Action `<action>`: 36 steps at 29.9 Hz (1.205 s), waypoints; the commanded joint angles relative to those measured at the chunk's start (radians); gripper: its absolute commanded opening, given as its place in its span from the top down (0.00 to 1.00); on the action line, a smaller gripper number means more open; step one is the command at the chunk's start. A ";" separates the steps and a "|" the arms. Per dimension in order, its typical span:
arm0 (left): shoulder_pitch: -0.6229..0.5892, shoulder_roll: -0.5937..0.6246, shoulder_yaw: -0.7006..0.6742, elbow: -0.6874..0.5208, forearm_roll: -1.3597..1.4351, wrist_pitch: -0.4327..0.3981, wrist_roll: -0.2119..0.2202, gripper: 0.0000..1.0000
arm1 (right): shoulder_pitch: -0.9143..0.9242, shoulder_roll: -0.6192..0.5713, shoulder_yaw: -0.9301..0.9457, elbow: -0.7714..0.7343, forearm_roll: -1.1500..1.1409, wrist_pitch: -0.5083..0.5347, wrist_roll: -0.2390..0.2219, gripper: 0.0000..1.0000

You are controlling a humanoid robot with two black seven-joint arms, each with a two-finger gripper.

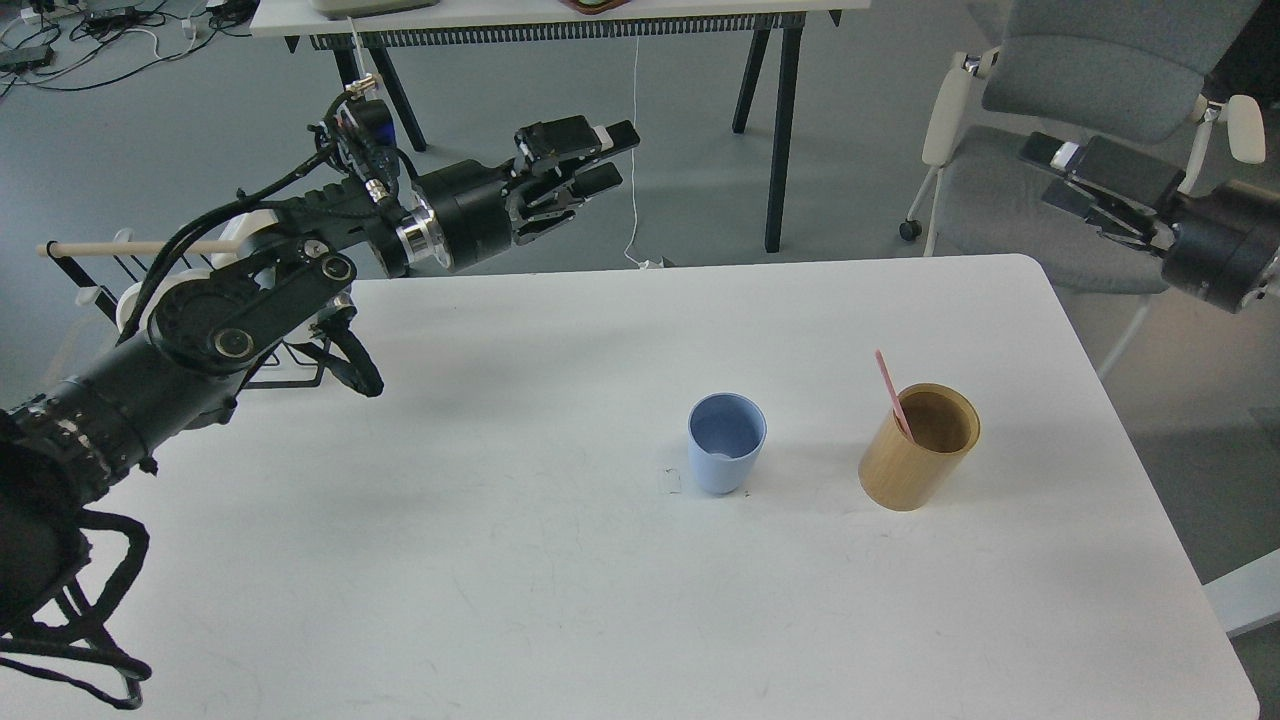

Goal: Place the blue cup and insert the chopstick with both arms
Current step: 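Move the right gripper to the pink stick in the tan cup and grasp it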

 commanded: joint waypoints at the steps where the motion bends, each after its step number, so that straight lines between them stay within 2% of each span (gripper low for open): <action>1: 0.019 0.050 -0.001 -0.112 -0.232 -0.014 0.000 0.33 | -0.055 -0.026 -0.007 0.075 -0.141 -0.273 0.000 0.01; 4: 0.051 0.098 -0.017 -0.212 -0.347 -0.014 0.000 0.31 | -0.104 -0.067 -0.035 0.085 -0.252 -0.484 0.000 0.01; 7: 0.071 0.101 -0.047 -0.233 -0.355 -0.014 0.000 0.29 | -0.114 -0.110 -0.088 0.092 -0.360 -0.578 0.000 0.02; 11: 0.095 0.110 -0.050 -0.232 -0.354 -0.014 0.000 0.28 | -0.166 -0.122 -0.157 0.094 -0.385 -0.652 0.000 0.02; 18: 0.132 0.136 -0.048 -0.232 -0.354 -0.014 0.000 0.26 | -0.174 -0.077 -0.289 0.069 -0.412 -0.670 0.000 0.07; 23: 0.150 0.138 -0.050 -0.229 -0.354 -0.014 0.000 0.25 | -0.167 0.035 -0.302 -0.036 -0.460 -0.667 0.000 0.08; 27: 0.150 0.136 -0.053 -0.223 -0.354 -0.014 0.000 0.24 | -0.163 0.106 -0.329 -0.047 -0.481 -0.665 0.000 0.08; 36: 0.152 0.135 -0.051 -0.215 -0.354 -0.014 0.000 0.22 | -0.154 0.169 -0.345 -0.047 -0.518 -0.658 0.000 0.09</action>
